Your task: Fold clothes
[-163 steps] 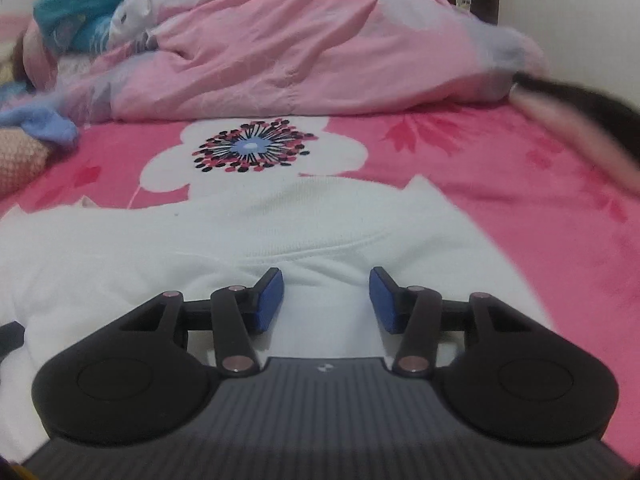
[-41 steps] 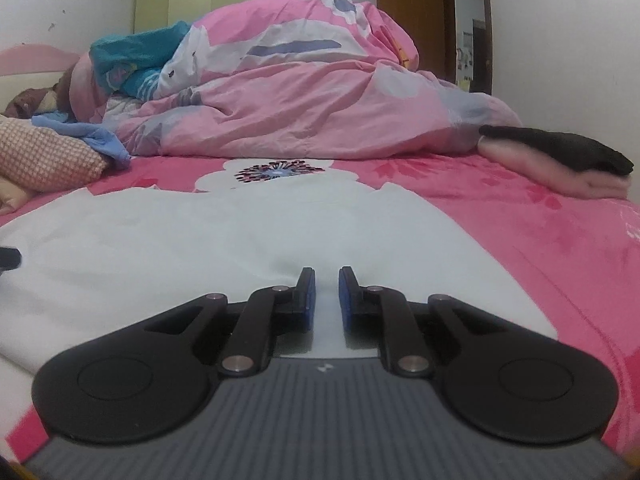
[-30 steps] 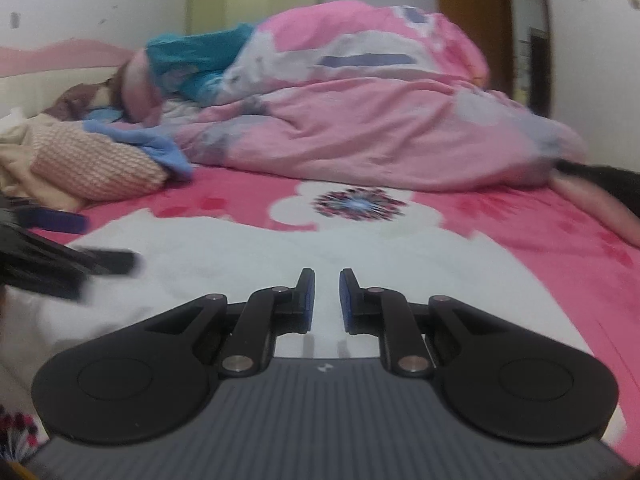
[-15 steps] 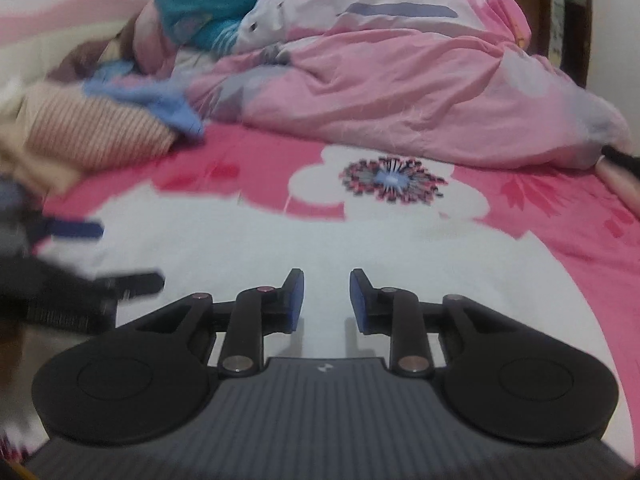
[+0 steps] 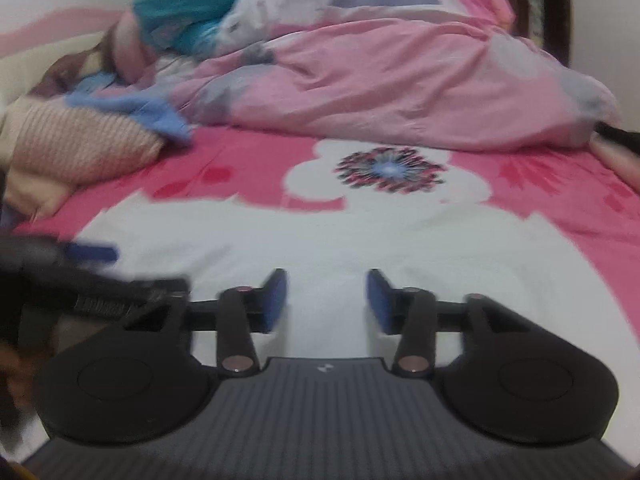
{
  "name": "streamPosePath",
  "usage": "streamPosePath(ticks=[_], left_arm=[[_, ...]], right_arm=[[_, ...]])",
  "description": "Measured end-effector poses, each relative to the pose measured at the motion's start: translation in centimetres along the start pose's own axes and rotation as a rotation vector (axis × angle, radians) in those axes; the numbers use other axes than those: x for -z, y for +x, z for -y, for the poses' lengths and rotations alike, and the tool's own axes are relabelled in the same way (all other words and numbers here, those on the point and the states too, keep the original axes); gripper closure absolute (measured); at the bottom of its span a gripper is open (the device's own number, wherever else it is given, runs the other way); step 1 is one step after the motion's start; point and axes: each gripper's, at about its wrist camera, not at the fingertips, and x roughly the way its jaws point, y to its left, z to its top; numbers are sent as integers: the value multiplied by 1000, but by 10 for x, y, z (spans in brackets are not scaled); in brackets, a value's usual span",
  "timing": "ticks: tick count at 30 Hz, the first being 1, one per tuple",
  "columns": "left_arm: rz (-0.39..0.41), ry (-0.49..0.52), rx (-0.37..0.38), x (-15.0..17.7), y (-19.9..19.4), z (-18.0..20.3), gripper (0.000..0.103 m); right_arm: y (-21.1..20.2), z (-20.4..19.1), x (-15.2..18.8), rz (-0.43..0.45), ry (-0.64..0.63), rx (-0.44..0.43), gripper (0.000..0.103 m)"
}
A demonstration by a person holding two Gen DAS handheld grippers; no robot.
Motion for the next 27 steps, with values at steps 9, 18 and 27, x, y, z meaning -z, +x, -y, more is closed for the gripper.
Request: streamPosePath(ticks=[9, 18, 27], left_arm=[[-22, 1, -70, 2, -9, 4, 0], [-19, 10, -112, 5, -9, 12, 0], [5, 34, -145, 9, -10, 18, 0]], right_arm=[[-8, -11, 12, 14, -10, 18, 44], [-14, -16, 26, 26, -16, 9, 37], [-10, -21, 35, 38, -61, 3, 31]])
